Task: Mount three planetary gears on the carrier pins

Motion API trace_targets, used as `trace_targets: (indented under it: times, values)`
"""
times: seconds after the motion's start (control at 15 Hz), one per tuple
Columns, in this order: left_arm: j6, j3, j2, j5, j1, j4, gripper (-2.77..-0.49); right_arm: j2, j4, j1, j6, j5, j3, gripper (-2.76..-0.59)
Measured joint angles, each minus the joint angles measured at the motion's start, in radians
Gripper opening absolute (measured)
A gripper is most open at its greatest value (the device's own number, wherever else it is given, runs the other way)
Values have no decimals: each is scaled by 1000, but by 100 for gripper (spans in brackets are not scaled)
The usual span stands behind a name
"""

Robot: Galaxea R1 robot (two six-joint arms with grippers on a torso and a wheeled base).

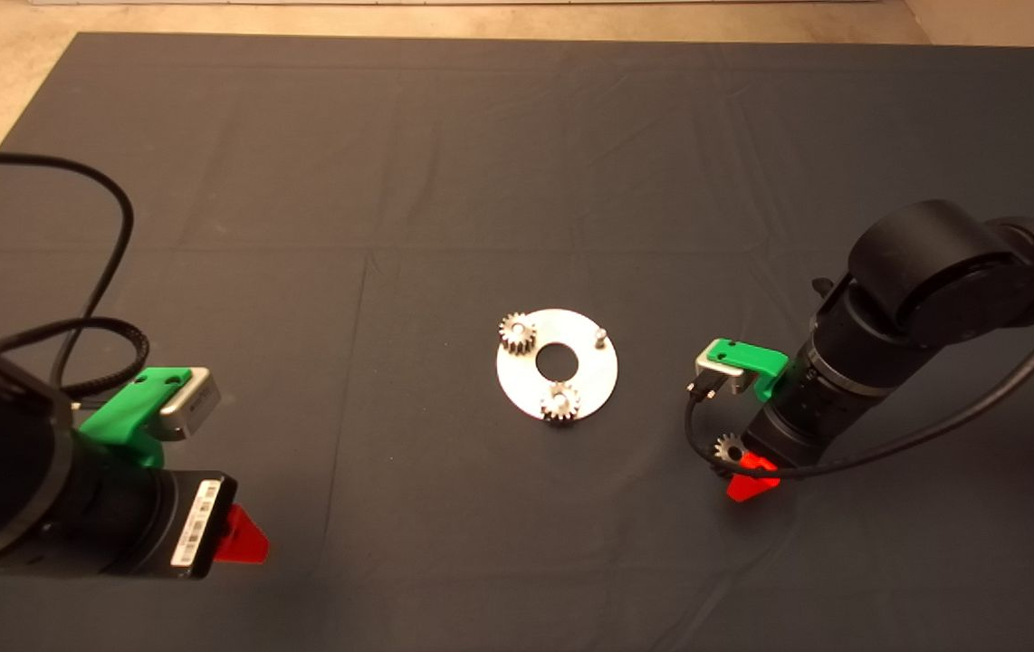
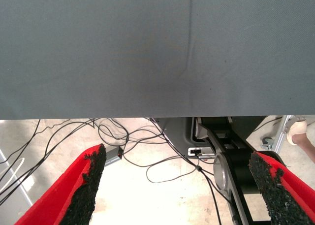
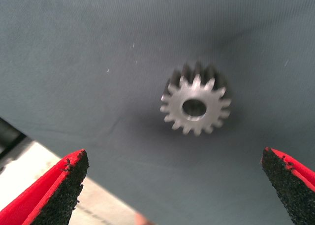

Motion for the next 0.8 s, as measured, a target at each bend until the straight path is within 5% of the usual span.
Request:
trace_targets:
  times: [0.2, 0.8]
  values:
    - [26, 0, 0, 0, 0, -2, -119, 8, -29, 0, -87, 1, -7, -73]
    - [107, -2, -1, 0, 0, -23, -119, -13, -48, 0, -361, 2, 32, -73]
